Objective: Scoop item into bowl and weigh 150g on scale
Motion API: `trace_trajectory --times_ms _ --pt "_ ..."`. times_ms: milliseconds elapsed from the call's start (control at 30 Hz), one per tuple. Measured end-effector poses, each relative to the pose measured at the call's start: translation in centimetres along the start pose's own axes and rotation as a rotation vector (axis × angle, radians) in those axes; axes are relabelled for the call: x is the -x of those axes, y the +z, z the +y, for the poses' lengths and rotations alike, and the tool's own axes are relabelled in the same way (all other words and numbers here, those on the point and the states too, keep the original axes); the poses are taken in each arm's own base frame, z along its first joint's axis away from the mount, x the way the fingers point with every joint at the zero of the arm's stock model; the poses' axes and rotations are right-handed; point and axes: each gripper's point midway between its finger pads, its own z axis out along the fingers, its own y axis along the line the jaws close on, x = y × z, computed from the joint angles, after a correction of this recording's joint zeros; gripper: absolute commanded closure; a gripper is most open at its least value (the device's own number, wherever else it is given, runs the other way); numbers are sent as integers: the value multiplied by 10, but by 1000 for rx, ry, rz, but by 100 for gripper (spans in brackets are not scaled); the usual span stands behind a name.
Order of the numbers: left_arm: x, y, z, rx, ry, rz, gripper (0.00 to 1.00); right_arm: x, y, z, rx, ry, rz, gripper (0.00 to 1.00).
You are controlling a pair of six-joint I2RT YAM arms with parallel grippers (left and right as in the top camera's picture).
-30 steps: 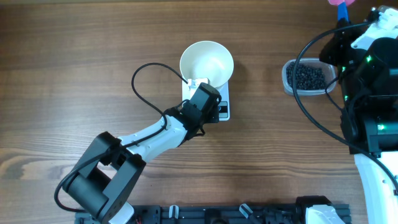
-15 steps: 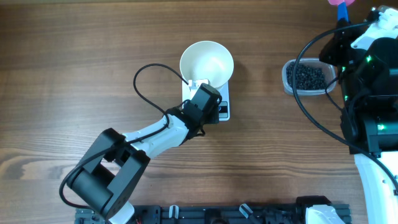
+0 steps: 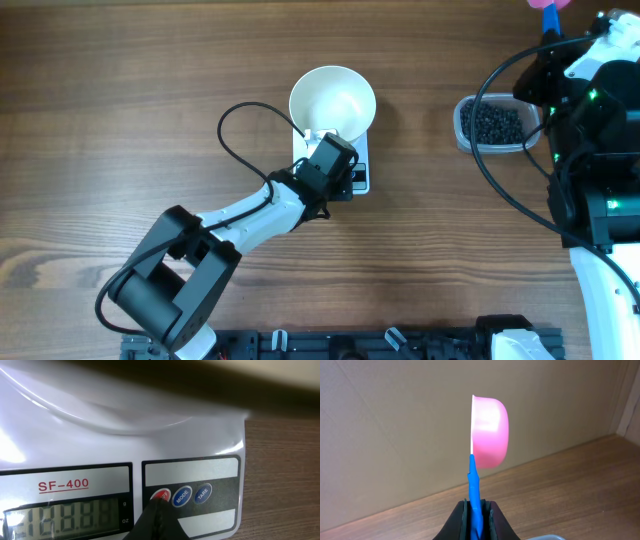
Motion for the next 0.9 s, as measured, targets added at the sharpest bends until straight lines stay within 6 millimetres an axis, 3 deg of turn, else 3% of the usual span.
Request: trace_trajectory --times_ms 133,200,333,367,400,500,533,567,633,667,733,900 --pt "-5 -5 -2 -15 1 24 96 0 0 0 -1 0 2 96" --pt "-5 -16 -3 -32 0 22 89 -1 0 0 -1 0 3 96" --pt "37 -93 -33 -182 -13 -150 77 0 -1 0 0 0 1 96" --pt "49 -127 -38 -233 -18 -214 74 1 -2 0 1 1 -1 96" --pt "54 -144 -38 -251 -25 -243 74 1 -3 0 1 1 -3 96" --pt "65 -181 -2 -200 -88 -296 72 0 -4 -1 0 0 1 96" --pt "66 -188 13 -166 -114 -302 48 -1 -4 -1 -3 -1 9 96" --pt "66 -192 30 -127 -145 -304 39 -4 -4 -2 -5 -2 17 96" --pt "66 -198 62 -48 -210 -300 38 -7 -4 -3 -10 -5 32 96" --pt "63 -197 74 -14 -230 -284 32 -8 -4 -3 -11 -6 37 96" --pt "59 -196 95 44 -274 -265 0 -10 -4 -4 -13 -7 42 96" --pt "59 -202 144 197 -367 -283 0 -10 -5 -5 -21 -53 42 96"
